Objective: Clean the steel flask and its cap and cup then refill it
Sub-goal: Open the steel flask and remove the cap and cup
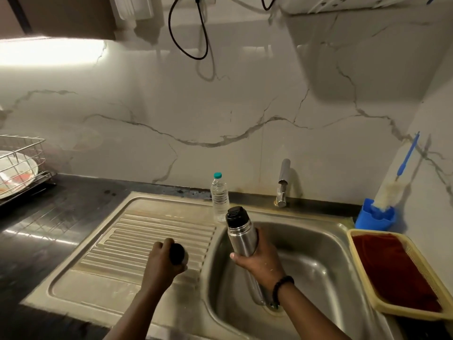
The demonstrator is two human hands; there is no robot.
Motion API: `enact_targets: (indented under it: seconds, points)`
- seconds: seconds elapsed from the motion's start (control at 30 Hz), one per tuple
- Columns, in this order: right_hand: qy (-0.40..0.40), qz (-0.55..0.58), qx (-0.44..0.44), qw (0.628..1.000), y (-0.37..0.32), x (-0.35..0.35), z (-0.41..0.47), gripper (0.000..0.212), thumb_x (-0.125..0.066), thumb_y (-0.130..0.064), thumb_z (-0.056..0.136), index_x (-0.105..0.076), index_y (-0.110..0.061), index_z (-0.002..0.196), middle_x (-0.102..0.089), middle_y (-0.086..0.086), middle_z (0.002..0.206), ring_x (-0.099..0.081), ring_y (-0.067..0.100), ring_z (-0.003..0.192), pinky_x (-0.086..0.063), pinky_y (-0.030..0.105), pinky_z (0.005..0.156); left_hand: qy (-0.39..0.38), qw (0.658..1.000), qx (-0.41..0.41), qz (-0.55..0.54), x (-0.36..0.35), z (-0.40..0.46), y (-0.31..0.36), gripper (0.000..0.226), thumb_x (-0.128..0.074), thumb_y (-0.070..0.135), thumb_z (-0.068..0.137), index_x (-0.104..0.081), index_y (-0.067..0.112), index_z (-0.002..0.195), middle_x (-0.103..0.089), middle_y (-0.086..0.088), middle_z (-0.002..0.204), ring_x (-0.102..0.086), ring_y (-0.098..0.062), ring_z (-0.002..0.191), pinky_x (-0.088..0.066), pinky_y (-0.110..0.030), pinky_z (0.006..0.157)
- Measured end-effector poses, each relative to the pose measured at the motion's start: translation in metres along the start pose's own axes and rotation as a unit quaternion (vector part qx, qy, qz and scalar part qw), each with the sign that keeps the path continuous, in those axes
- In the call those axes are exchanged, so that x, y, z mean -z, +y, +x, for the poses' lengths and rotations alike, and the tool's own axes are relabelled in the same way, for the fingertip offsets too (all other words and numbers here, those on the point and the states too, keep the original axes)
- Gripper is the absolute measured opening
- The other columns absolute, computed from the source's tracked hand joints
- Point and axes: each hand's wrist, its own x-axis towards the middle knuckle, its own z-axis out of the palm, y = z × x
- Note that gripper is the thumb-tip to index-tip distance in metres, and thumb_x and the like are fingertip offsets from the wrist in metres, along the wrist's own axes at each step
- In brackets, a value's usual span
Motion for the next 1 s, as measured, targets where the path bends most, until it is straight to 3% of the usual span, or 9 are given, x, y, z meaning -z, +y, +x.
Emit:
enact_targets:
  seconds: [0.27,0.37,0.47,0.57,0.63,0.7,0.83,0.9,1.0]
  points:
    - [-0.017,0.007,-0.006,1.0,-0.003,-0.009,-0.007,0.061,-0.088,-0.031,0.065,-0.049,-0.038,0.111,-0.065,-0.016,0.104,-0.061,-0.008,0.089,-0.047,0.012,0.071,-0.061,0.993,0.012,0.099,-0.013,-0.012,-0.041,0.081,-0.091,0.024,0.066,-0.057,0.012,0.139,-0.057,-0.014,0.121,-0.055,-0.034,0.107,-0.047,-0.037,0.084]
    - [-0.019,0.016,-0.011,1.0,-0.004,-0.007,-0.01,0.06,-0.087,-0.029,0.066,-0.049,-0.038,0.111,-0.065,-0.016,0.104,-0.061,-0.009,0.088,-0.047,0.011,0.068,0.019,0.992,-0.016,0.121,-0.009,-0.013,-0.025,0.097,-0.089,0.049,0.066,-0.05,0.009,0.145,-0.047,-0.023,0.144,-0.046,-0.044,0.127,-0.043,-0.051,0.102]
    - [-0.027,0.019,-0.01,0.999,-0.004,-0.004,-0.01,0.06,-0.088,-0.032,0.064,-0.049,-0.038,0.11,-0.065,-0.016,0.104,-0.062,-0.007,0.09,-0.05,0.017,0.075,0.093,0.991,-0.055,-0.084,0.012,-0.011,0.036,0.098,-0.064,0.076,0.07,-0.047,0.015,0.144,-0.043,-0.01,0.151,-0.039,-0.028,0.137,-0.037,-0.045,0.109]
    - [-0.074,0.026,-0.01,0.997,-0.008,0.001,-0.01,0.067,-0.089,-0.037,0.062,-0.048,-0.046,0.115,-0.064,-0.018,0.111,-0.061,-0.005,0.098,-0.054,0.026,0.086,-0.072,0.933,-0.087,-0.342,0.044,-0.005,0.115,0.085,-0.067,0.075,0.07,-0.043,0.037,0.142,-0.045,0.013,0.149,-0.043,-0.011,0.135,-0.04,-0.036,0.11]
    - [-0.11,0.028,-0.001,0.993,-0.014,0.004,-0.011,0.073,-0.089,-0.039,0.063,-0.046,-0.05,0.121,-0.062,-0.021,0.116,-0.06,-0.004,0.104,-0.054,0.026,0.088,-0.2,0.885,-0.13,-0.4,0.053,0.0,0.153,0.076,-0.075,0.056,0.073,-0.047,0.033,0.139,-0.056,0.013,0.141,-0.052,-0.01,0.131,-0.047,-0.032,0.106]
    - [-0.127,0.04,0.007,0.991,-0.02,0.008,-0.012,0.076,-0.089,-0.039,0.064,-0.045,-0.047,0.126,-0.062,-0.021,0.119,-0.061,-0.003,0.107,-0.054,0.023,0.087,-0.255,0.853,-0.139,-0.434,0.052,0.004,0.177,0.064,-0.081,0.036,0.075,-0.055,0.022,0.133,-0.07,0.003,0.123,-0.065,-0.015,0.117,-0.054,-0.032,0.098]
    - [-0.07,0.064,-0.002,0.996,-0.02,0.011,-0.016,0.067,-0.088,-0.032,0.065,-0.051,-0.043,0.119,-0.067,-0.016,0.111,-0.064,0.0,0.1,-0.055,0.024,0.083,-0.131,0.884,-0.084,-0.441,0.032,0.001,0.207,0.029,-0.085,0.014,0.077,-0.066,0.012,0.1,-0.072,-0.003,0.083,-0.07,-0.012,0.079,-0.054,-0.026,0.077]
    - [-0.016,0.063,-0.006,0.998,-0.018,0.008,-0.018,0.06,-0.086,-0.026,0.064,-0.054,-0.039,0.113,-0.068,-0.014,0.107,-0.065,0.002,0.098,-0.057,0.027,0.083,-0.037,0.913,-0.05,-0.404,0.021,-0.006,0.222,0.027,-0.086,0.023,0.077,-0.064,0.016,0.091,-0.071,0.003,0.081,-0.068,-0.005,0.075,-0.051,-0.015,0.07]
    - [0.043,0.115,-0.031,0.992,-0.016,0.007,-0.02,0.045,-0.082,-0.015,0.072,-0.059,-0.029,0.108,-0.07,-0.007,0.104,-0.067,0.011,0.097,-0.06,0.037,0.079,0.053,0.92,0.007,-0.389,0.014,-0.022,0.242,0.041,-0.084,0.04,0.077,-0.057,0.019,0.099,-0.067,0.004,0.089,-0.065,-0.006,0.082,-0.046,-0.012,0.069]
